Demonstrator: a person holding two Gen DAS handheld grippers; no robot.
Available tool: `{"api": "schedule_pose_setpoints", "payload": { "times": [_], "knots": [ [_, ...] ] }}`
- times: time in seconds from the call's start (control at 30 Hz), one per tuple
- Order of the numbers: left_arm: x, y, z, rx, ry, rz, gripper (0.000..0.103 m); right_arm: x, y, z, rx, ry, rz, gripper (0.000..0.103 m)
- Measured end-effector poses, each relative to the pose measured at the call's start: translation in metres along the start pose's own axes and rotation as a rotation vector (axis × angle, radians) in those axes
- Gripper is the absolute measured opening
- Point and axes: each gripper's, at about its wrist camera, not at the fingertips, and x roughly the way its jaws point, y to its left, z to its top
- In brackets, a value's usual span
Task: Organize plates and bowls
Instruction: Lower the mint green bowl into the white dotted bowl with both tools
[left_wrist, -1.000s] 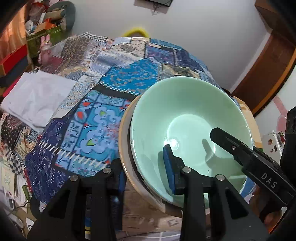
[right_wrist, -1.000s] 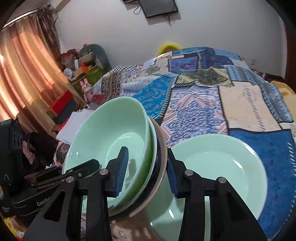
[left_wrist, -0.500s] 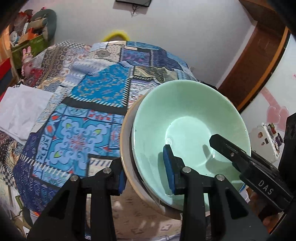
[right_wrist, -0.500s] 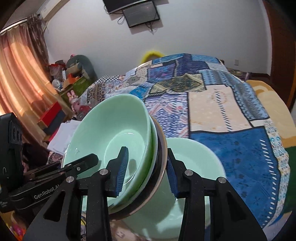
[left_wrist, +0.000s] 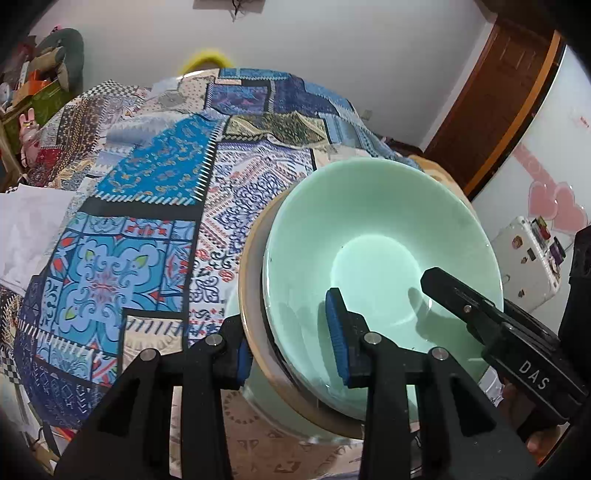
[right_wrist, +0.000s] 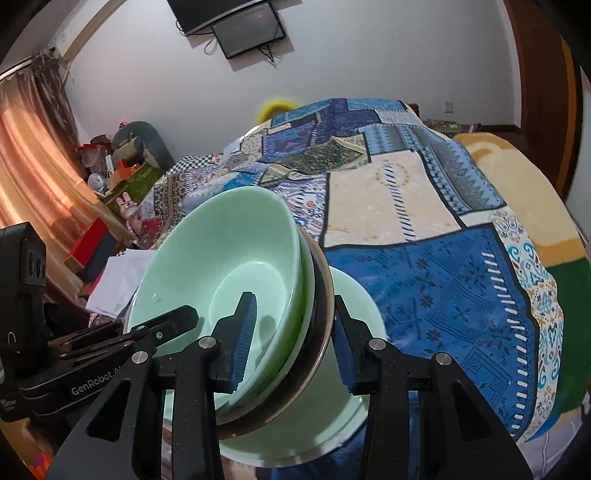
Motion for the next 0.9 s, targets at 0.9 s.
{"api": "schedule_pose_setpoints", "payload": {
  "times": [0.9],
  "knots": [
    [0.032, 0.004, -0.013, -0.015, 0.069, 0.004, 0.039, 0.013, -0.008, -0.01, -0.012, 0.034, 0.0, 0.04]
  ]
}}
